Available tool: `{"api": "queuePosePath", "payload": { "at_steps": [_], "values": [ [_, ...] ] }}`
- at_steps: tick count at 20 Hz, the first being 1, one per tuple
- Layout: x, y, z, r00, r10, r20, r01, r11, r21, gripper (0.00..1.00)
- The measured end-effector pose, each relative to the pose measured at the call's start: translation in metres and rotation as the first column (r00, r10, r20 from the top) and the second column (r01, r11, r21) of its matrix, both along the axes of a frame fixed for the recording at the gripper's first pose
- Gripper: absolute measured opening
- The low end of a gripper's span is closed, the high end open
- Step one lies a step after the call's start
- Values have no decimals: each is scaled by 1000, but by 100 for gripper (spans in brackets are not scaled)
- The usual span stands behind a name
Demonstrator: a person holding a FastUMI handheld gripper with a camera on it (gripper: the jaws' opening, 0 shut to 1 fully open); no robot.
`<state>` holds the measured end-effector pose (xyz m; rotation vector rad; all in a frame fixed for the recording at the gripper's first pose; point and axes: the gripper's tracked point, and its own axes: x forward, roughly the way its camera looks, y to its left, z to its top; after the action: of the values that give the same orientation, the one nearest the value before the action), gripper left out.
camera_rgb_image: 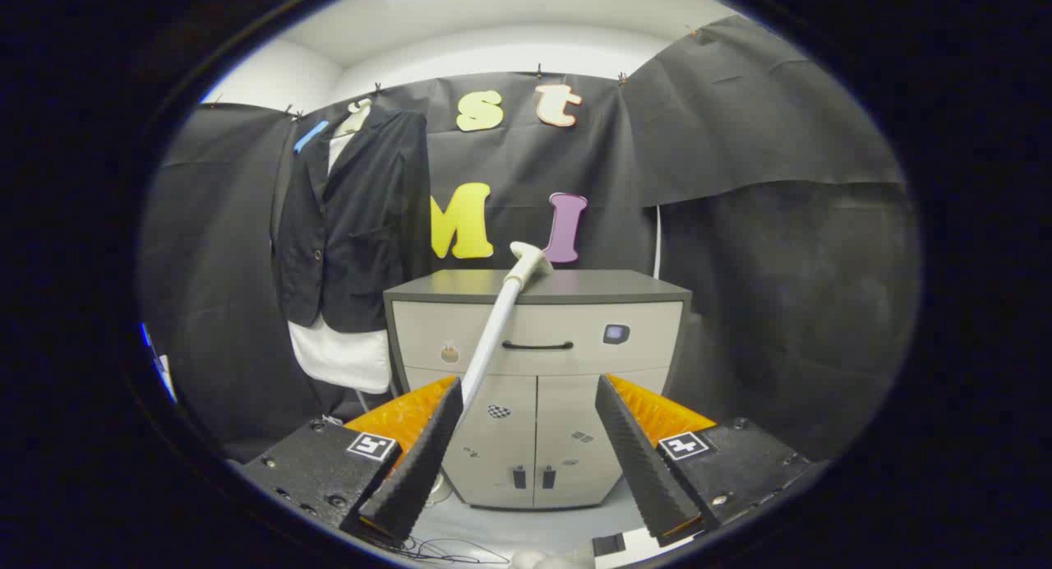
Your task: Iron the clothes twice with a garment steamer, once on the left side and once on the right side.
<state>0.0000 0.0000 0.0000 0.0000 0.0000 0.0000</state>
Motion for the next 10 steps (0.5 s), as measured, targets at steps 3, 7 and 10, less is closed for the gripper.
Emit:
{"api": "queuePosePath", "payload": {
  "at_steps": [3,7,10],
  "values": [
    [3,6,-3,1000,11,-1,-11,1000,-5,100],
    [-2,11,-9,1000,23,-12,-23,1000,0,100],
    [-7,14,-11,999,37,-17,-38,999,-11,100]
  ]
}}
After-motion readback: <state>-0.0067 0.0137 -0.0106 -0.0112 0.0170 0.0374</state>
